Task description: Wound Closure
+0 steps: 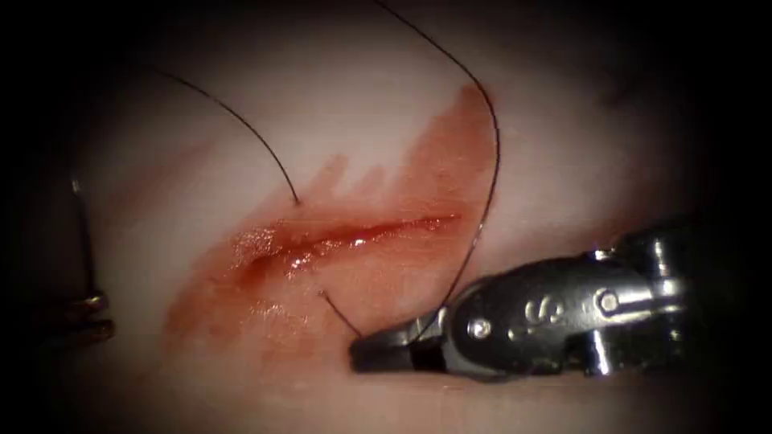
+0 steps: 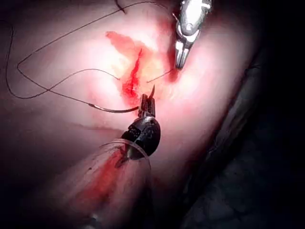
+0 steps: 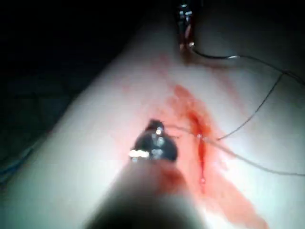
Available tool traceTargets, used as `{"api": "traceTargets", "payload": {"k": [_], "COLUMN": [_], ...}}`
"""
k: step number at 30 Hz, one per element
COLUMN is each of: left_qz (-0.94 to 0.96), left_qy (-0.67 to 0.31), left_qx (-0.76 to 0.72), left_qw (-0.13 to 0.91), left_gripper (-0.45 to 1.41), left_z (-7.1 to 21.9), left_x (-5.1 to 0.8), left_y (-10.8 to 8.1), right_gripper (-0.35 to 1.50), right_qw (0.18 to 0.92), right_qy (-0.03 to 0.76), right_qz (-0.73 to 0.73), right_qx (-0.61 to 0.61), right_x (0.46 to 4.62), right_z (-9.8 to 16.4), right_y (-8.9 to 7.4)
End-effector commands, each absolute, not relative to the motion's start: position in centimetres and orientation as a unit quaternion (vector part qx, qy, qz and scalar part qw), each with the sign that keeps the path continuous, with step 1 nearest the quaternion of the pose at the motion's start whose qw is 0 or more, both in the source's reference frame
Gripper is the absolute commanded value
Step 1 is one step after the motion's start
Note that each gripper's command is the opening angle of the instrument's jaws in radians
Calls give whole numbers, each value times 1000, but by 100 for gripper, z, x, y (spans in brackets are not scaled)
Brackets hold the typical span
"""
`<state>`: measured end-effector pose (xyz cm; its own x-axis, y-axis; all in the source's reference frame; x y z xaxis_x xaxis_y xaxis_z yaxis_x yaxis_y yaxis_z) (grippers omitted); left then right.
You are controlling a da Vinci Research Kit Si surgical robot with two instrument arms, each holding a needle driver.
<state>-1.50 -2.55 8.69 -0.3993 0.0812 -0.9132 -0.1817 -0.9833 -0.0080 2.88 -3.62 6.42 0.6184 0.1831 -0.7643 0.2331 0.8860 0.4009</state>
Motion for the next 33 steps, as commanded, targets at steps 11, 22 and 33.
{"api": "traceTargets", "payload": {"k": [11,22,33], "left_qz": [835,835,835], "left_qy": [45,45,45], "left_qx": [-543,-543,-543], "left_qw": [79,79,79], "left_gripper": [-45,-45,-45], "left_z": [875,875,875], "left_x": [-157,-157,-157], "left_y": [-261,-261,-262], "right_gripper": [-35,47,120], "right_qw": [840,827,848], "right_qy": [444,451,458], "right_qz": [-69,-108,-63], "right_qx": [305,317,258], "right_x": [314,314,249], "right_z": [602,581,599], "right_y": [-401,-402,-351]}}
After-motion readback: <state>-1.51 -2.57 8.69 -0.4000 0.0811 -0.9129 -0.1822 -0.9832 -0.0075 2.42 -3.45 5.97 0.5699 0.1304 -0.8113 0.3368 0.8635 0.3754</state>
